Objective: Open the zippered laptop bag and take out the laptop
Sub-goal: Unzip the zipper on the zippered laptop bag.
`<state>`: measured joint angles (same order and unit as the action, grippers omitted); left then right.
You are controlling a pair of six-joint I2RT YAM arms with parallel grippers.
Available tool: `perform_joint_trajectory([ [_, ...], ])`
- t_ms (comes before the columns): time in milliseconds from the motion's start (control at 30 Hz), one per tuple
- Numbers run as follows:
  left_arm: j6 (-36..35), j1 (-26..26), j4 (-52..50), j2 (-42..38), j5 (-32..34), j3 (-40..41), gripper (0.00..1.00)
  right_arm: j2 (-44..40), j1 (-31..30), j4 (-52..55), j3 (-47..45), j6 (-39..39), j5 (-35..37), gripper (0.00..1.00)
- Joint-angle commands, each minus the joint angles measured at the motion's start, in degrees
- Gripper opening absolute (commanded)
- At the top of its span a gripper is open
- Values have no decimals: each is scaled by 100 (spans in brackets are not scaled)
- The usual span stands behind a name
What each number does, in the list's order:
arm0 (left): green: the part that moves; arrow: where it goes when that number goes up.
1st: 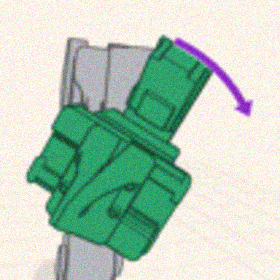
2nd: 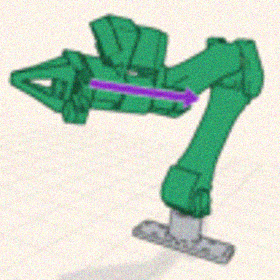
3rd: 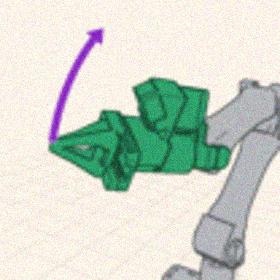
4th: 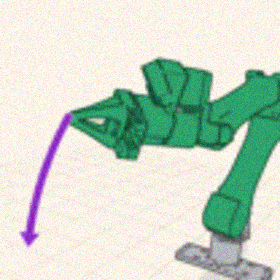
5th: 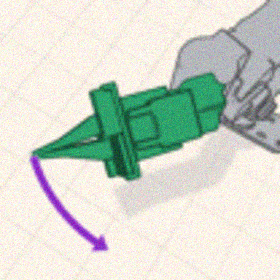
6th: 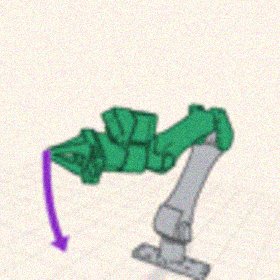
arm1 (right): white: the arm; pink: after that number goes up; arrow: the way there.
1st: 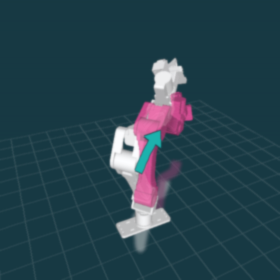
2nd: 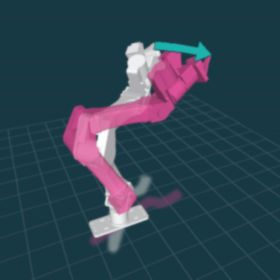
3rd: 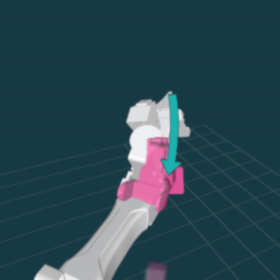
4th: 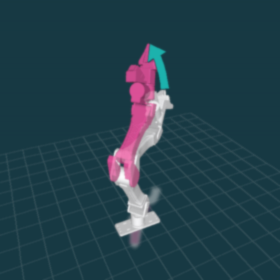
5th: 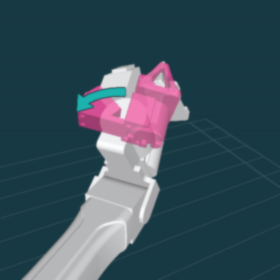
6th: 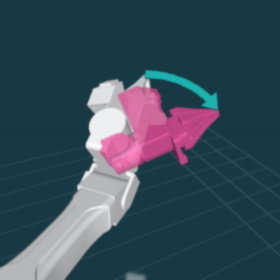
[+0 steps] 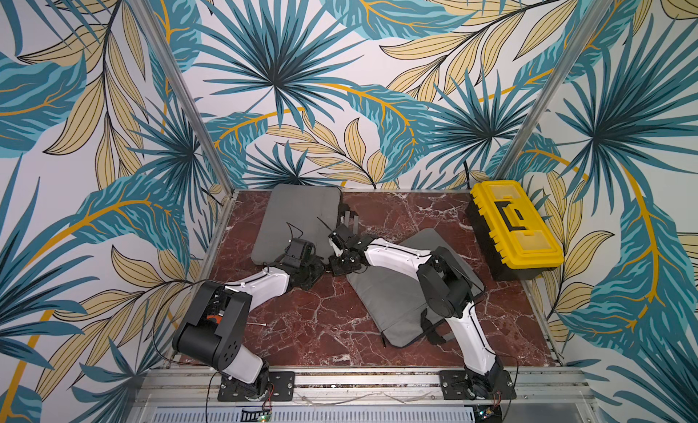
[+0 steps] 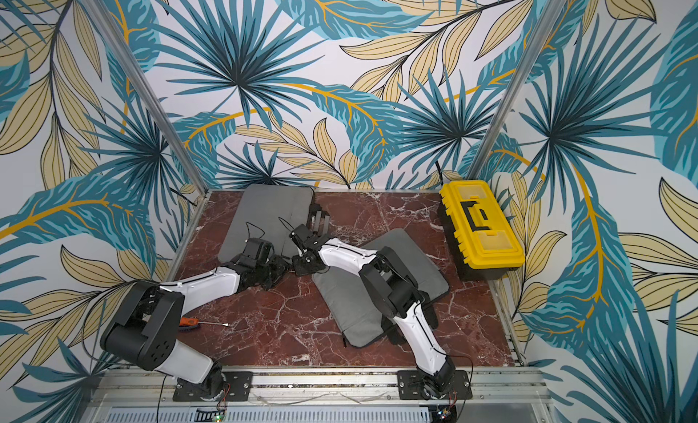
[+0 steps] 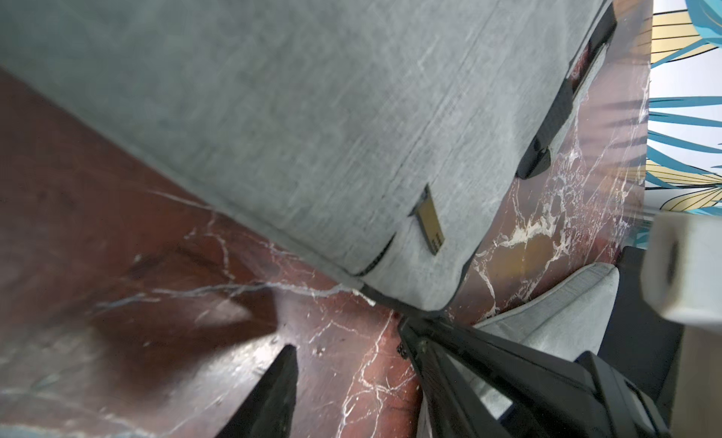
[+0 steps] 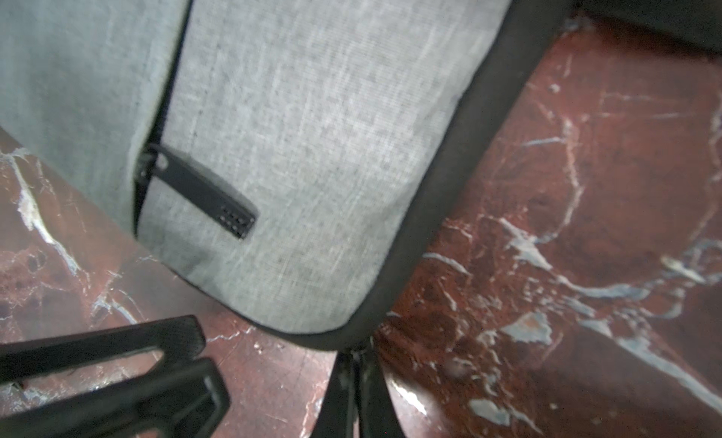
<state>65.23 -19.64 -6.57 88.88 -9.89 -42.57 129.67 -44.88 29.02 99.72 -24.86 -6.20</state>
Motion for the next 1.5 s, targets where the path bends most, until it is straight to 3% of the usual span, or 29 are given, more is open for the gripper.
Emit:
perform_joint_trajectory([
  [0,16,-30,254,59,48,-208,53,-62,-12,98,-171,-75,-164,0],
  [367,148,-30,640,170,526,-108,50,-59,-18,23,-181,-135,-223,0],
  [767,197,-35,660,480,444,-173,39,-73,-20,0,-208,-192,-307,0],
  [1100,166,-38,689,692,479,-252,38,-174,-20,-10,-327,-203,-399,0],
  [1467,192,-34,689,601,466,-139,2,-178,-7,106,-344,-209,-216,0],
])
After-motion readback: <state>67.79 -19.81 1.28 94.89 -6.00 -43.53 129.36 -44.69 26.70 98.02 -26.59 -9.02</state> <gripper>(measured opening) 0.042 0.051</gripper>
